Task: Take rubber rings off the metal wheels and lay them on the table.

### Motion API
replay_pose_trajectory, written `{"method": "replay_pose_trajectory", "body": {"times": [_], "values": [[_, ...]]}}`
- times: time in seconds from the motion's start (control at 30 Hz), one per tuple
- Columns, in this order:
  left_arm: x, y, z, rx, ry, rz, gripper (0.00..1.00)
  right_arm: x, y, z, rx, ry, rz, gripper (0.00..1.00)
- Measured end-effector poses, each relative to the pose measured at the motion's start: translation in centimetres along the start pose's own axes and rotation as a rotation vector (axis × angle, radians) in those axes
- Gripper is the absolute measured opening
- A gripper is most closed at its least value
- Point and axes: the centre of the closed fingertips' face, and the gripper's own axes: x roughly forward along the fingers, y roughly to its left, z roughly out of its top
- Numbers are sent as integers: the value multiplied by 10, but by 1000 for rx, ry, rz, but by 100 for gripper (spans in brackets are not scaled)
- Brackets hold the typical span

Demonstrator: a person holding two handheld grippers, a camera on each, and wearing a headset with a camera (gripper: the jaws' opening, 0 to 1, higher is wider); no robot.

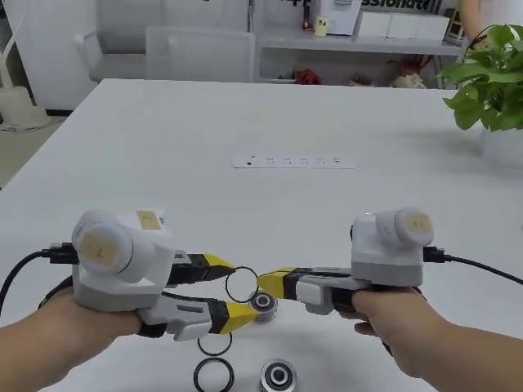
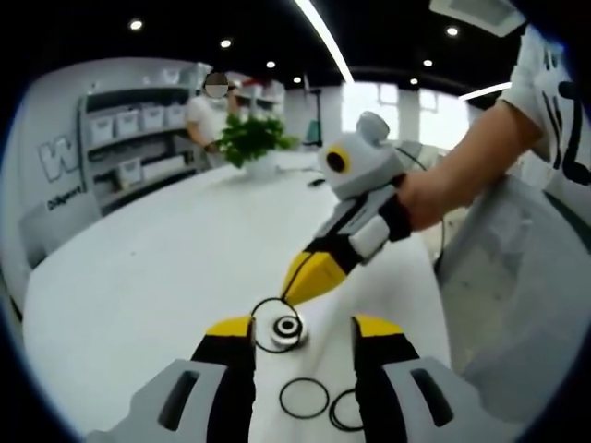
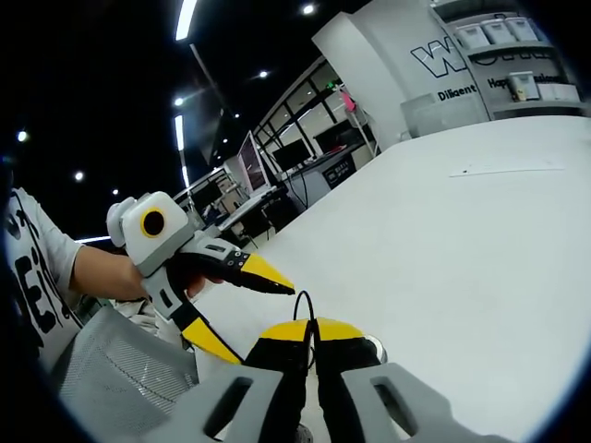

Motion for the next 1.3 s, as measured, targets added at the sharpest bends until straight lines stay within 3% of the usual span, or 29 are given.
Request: {"method": "replay_pose_trajectory", "body": {"times": [0.13,0.6,1.3], "values": [[-6,0,0,1,-6,9,44,1,4,-1,1,2,7,0],[-25,6,-19,-7,9,49,55,7,14,-9,18,27,35,0],[-39,6,-46,-7,52,59,63,26,20,-44,84,120,77,0]]}}
